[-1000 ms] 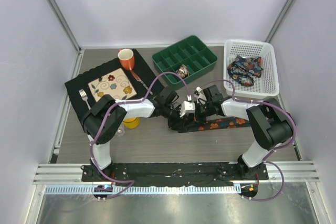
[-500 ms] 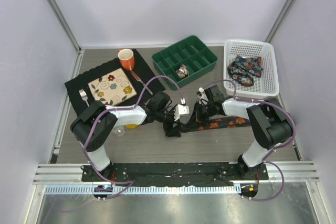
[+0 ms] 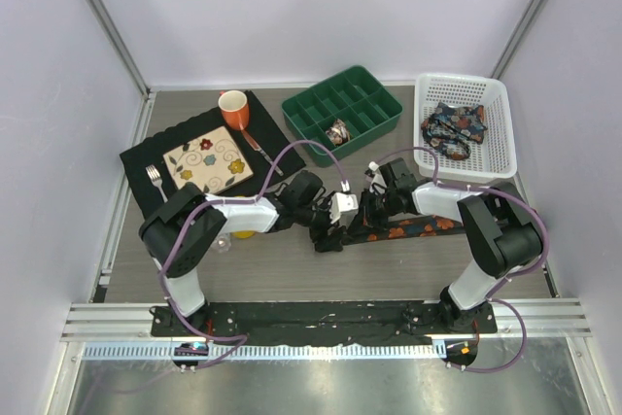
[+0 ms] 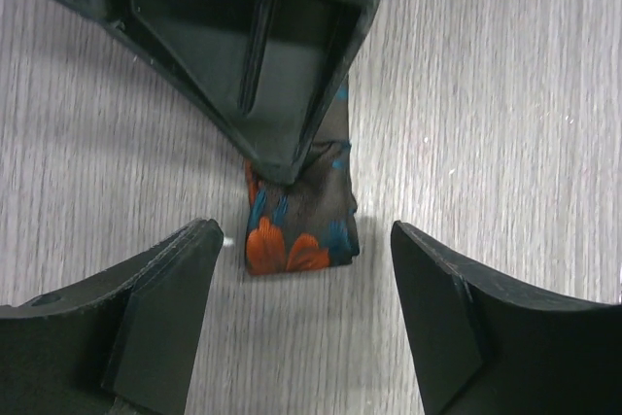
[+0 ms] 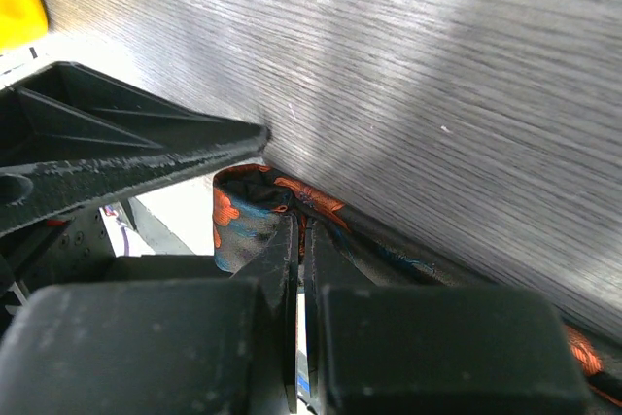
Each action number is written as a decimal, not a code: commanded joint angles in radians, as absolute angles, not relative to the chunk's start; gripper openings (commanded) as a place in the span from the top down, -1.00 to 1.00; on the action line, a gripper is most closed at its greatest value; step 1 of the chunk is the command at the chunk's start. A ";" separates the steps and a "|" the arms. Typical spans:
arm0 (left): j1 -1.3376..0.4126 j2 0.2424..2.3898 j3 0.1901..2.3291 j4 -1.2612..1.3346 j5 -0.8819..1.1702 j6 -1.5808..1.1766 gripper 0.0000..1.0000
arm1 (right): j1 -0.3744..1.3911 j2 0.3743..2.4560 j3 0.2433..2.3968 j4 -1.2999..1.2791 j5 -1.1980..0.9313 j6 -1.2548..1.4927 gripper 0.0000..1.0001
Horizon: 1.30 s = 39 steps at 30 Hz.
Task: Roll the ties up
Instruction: Roll the tie at the center of the board.
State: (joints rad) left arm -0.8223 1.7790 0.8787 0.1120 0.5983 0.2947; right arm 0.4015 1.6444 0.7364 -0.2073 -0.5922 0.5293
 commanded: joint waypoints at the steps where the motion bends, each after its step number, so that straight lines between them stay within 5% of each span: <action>1: -0.836 1.799 0.929 0.155 0.615 0.214 -0.49 | 0.397 1.632 0.699 -0.230 -0.476 0.488 0.99; 9: -0.847 1.798 0.922 0.037 0.525 0.304 0.24 | 0.399 1.606 0.704 -0.193 -0.532 0.508 0.99; 12: -0.848 1.779 0.899 -0.034 0.493 0.371 0.46 | 0.399 1.586 0.710 -0.193 -0.557 0.528 0.81; 13: -0.850 1.776 0.882 -0.041 0.470 0.385 0.52 | 0.397 1.579 0.715 -0.201 -0.563 0.535 0.60; 19: -0.857 1.763 0.861 -0.064 0.413 0.430 0.62 | 0.385 1.514 0.687 -0.241 -0.627 0.600 0.25; 29: -0.867 1.763 0.854 -0.067 0.397 0.442 0.64 | 0.382 1.526 0.675 -0.104 -0.726 0.683 0.21; 39: -0.868 1.781 0.865 -0.071 0.400 0.413 0.52 | 0.414 1.661 0.788 -0.250 -0.651 0.551 0.32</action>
State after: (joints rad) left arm -0.8700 1.7565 0.8921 0.0364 0.4706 0.4034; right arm 0.3943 1.6409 0.7391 -0.2024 -0.6811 0.6090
